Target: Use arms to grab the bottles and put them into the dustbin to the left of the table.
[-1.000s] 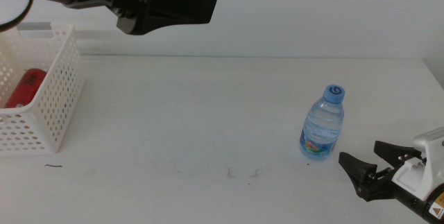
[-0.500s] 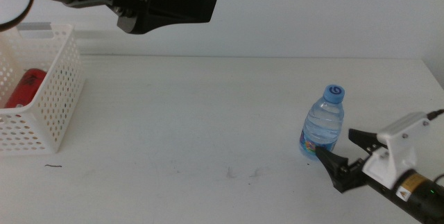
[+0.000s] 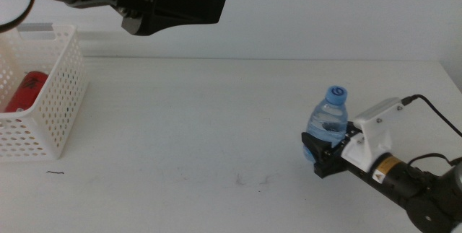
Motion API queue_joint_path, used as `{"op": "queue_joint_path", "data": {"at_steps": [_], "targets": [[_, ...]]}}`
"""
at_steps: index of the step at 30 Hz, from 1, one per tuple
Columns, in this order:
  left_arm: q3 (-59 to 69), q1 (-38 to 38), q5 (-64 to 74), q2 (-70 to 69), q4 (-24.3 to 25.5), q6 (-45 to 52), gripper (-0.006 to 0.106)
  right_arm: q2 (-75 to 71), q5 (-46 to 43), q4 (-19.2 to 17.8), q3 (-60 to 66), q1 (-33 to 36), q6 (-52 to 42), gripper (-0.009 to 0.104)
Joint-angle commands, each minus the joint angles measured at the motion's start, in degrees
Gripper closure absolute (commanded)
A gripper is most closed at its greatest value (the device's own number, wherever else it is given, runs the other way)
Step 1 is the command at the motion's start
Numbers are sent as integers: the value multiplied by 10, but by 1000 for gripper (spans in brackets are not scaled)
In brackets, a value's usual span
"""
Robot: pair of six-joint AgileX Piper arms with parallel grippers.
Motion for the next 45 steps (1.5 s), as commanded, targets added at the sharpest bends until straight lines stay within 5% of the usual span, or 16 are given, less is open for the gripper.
{"op": "queue_joint_path", "data": {"at_steps": [1,4,9,19,22,27,34,38,45], "targets": [[1,-1,-6,-1,-5,0,7,-14,18,34,-16,22,3,97],[1,-1,-6,-1,-5,0,7,-18,54,64,-76,42,3,98],[1,-1,-6,-1,-5,0,7,34,185,18,-248,49,3,98],[1,-1,-6,-1,-5,0,7,169,293,15,-490,54,60,95],[1,-1,-6,-1,-5,0,7,178,302,17,-499,55,60,77],[1,-1,-6,-1,-5,0,7,176,362,15,-499,56,81,2],[1,-1,-6,-1,-5,0,7,90,703,17,-498,77,180,3],[1,-1,-6,-1,-5,0,7,-42,874,62,-464,86,178,3],[1,-1,-6,-1,-5,0,7,-320,1012,202,-377,90,22,4]]}}
